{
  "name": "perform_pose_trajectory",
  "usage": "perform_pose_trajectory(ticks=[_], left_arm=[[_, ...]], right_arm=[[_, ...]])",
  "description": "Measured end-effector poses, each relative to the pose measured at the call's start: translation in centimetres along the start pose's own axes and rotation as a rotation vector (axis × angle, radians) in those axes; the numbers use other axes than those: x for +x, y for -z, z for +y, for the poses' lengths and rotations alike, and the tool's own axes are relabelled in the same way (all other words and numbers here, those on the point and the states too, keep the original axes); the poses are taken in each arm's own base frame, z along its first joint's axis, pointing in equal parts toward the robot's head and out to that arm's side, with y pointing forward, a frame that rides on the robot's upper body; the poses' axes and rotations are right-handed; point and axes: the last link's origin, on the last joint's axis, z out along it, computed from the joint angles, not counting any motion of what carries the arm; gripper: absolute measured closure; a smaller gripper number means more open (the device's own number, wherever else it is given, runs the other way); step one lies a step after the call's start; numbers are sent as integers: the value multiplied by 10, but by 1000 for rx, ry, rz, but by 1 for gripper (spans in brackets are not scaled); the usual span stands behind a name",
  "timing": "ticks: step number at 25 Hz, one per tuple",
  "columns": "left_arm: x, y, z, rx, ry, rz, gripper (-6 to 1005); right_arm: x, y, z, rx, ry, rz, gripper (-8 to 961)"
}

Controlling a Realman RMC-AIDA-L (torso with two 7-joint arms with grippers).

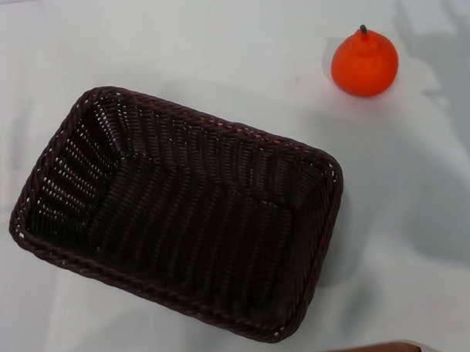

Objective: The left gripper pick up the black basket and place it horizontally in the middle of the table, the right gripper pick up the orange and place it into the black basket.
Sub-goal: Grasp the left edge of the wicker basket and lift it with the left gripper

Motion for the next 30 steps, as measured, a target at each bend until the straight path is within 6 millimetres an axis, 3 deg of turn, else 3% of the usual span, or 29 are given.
perform_pose_trajectory(ticks=[12,16,20,25,30], left_arm=[[2,1,0,-24,-8,0,111],[13,-5,-2,-130,-1,-10,110],[52,-17,-15,-337,48,-84,112],[112,-41,-19,-488,54,-342,118],[145,-68,4,-561,11,-701,124]], right_arm=[[6,3,3,-6,11,36,408],[6,2,3,-11,11,36,255],[9,1,6,-13,17,48,138],[13,-3,8,-15,25,63,35],[12,-10,7,-13,24,63,20]])
